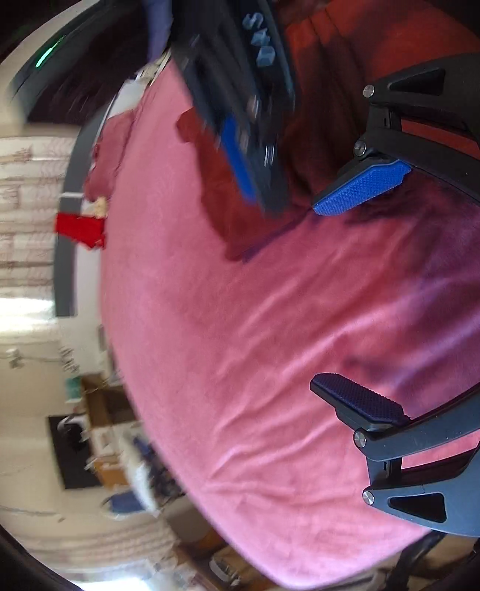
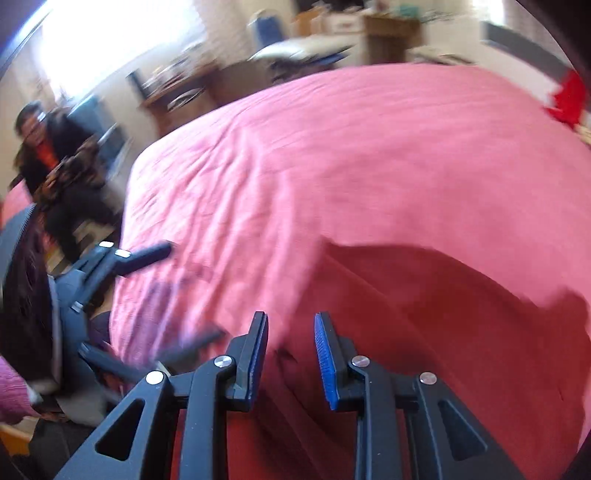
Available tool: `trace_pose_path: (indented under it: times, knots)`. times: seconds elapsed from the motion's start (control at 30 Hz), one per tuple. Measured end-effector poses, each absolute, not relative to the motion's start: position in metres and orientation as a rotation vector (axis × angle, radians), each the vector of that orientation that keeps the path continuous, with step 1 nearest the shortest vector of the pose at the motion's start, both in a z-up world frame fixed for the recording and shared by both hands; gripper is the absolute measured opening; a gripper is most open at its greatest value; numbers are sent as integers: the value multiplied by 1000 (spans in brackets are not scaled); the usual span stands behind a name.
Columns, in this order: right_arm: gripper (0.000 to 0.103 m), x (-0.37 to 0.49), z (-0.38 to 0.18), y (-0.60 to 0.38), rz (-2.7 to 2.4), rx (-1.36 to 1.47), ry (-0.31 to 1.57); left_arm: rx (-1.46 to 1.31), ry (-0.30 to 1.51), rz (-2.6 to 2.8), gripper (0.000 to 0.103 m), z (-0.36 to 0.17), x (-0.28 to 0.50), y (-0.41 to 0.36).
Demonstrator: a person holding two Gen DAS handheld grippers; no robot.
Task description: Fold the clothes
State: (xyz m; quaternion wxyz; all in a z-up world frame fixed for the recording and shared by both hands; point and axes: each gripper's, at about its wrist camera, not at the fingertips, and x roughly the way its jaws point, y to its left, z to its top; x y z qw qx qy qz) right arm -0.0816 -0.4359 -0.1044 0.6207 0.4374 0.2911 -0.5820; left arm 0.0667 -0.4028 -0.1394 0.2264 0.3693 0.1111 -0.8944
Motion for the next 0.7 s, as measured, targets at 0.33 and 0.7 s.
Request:
trace_pose_path:
  times: [0.33, 0.7]
  knots:
    - [22, -113, -97, -410, -1584, 1035, 443, 830, 723, -2290, 90, -144, 125, -449]
    - [24, -49, -126, -322, -1512, 1246, 225, 755, 827, -2264, 90, -150, 138, -458]
